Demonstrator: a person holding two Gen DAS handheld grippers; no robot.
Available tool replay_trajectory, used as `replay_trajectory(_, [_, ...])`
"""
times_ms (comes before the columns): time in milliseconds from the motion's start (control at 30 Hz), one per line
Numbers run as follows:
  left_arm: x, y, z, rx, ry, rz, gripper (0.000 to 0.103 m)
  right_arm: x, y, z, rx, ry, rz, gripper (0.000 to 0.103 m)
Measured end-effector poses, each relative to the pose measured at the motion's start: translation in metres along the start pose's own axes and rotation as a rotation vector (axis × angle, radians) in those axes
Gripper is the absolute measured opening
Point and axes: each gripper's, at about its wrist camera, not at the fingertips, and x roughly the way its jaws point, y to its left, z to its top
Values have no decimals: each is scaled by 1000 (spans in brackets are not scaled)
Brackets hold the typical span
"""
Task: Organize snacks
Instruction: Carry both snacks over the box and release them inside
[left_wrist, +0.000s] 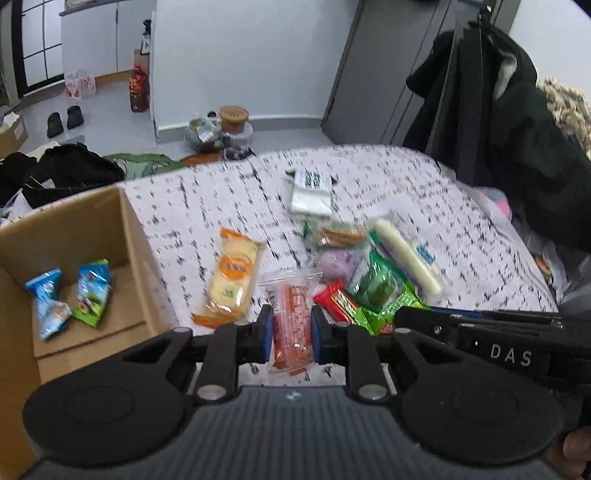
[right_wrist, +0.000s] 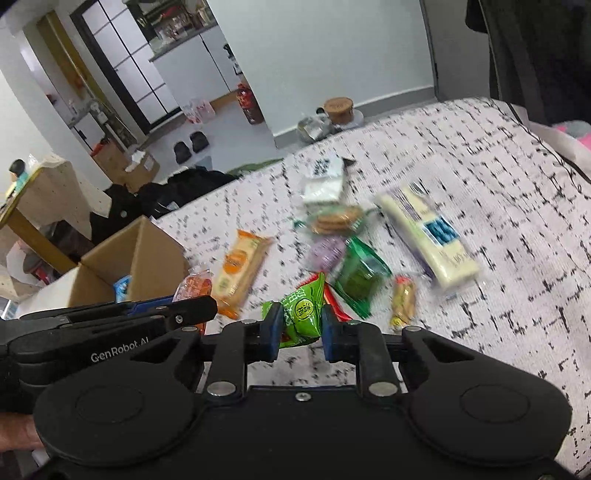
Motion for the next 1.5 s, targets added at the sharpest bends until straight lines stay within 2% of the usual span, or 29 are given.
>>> replay_trajectory(433, [-32,35,11,-70,-89,49,19,-9,41,18,-43,-63,61,21])
replay_trajectory(833, [-49,81,7,-142,-125,123,19,2,77,26,-66,-85,130,21])
replay_trajectory(1267, [-56,132,-7,-229,-118,203,20,27,121,29,-89,-60,204,21])
replay_trajectory(1500, [-44,155,-16,-294,-69,224,20,40,139,28,-105,-45,209,21])
